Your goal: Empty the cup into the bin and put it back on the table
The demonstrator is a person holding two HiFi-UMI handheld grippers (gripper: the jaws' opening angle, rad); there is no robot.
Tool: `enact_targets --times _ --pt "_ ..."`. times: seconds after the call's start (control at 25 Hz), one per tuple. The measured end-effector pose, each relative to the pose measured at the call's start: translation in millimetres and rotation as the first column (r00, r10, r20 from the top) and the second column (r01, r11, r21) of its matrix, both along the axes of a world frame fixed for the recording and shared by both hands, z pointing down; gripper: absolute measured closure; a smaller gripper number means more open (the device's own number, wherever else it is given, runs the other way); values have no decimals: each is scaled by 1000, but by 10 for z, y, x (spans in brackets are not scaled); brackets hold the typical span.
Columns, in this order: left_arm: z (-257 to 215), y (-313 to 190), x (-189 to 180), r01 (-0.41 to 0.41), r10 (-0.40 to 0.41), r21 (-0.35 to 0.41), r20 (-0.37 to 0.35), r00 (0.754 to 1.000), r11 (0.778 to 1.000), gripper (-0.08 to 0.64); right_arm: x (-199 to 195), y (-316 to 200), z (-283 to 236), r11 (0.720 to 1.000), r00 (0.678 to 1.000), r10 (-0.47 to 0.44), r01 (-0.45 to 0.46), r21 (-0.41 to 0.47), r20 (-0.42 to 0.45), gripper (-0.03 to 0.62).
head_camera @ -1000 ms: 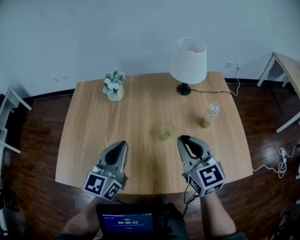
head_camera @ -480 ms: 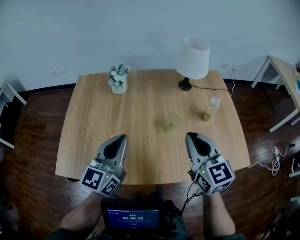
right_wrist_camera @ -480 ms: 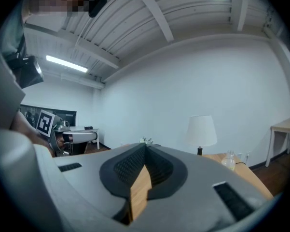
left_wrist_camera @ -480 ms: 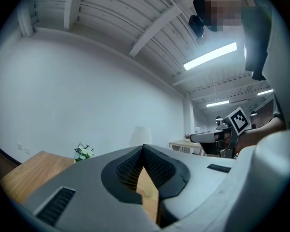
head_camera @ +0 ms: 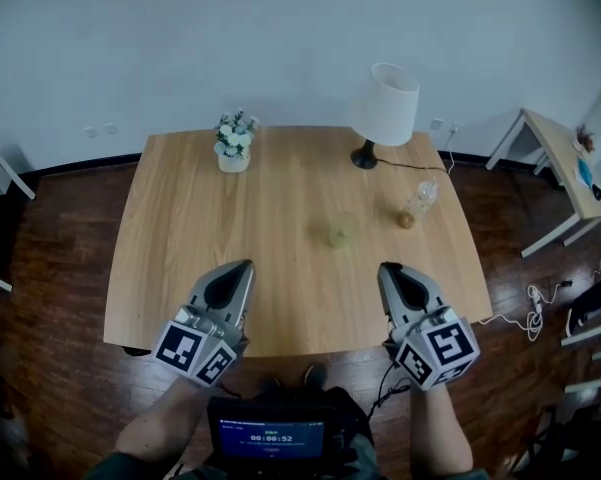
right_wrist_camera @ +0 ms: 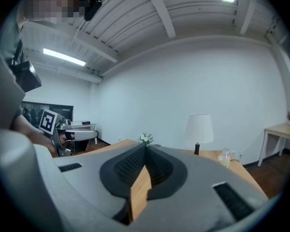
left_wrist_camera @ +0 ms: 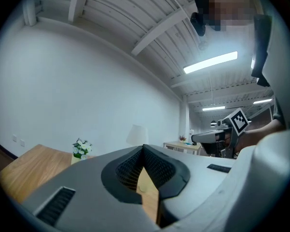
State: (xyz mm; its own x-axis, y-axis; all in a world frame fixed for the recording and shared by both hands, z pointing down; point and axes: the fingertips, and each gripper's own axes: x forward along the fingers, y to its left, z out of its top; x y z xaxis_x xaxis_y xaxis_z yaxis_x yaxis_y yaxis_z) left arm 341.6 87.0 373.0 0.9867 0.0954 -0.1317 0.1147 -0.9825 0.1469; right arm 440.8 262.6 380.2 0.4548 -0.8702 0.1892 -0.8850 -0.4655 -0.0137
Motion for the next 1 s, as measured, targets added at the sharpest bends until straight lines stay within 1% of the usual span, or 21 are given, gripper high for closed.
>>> enact_targets --times 0.12,0.32,0.48,0.56,0.64,0.84,1.0 --pt "-15 7 -33 2 -2 -2 6 1000 1000 569 -20 23 -34 1000 1000 -3 3 7 2 592" --pt "-149 83 -56 26 -26 17 -10 1000 1000 569 -57 97 -87 999 999 -39 39 19 8 592" --pt "-211 161 -115 69 -69 16 -14 998 997 569 -84 228 -134 998 998 -55 55 37 20 592" --pt "-270 152 -128 101 -100 25 -37 994 995 569 -77 303 -162 998 999 -46 45 51 15 592" --pt "-307 159 -145 122 -121 17 -51 991 992 569 -66 381 -141 998 999 -30 29 60 24 592" --pt "-250 231 -168 104 -104 9 -5 995 995 569 -30 474 -18 998 997 -26 22 62 66 592" --pt "-243 259 -155 110 -110 8 -4 994 994 569 15 543 6 998 998 -20 16 56 67 592"
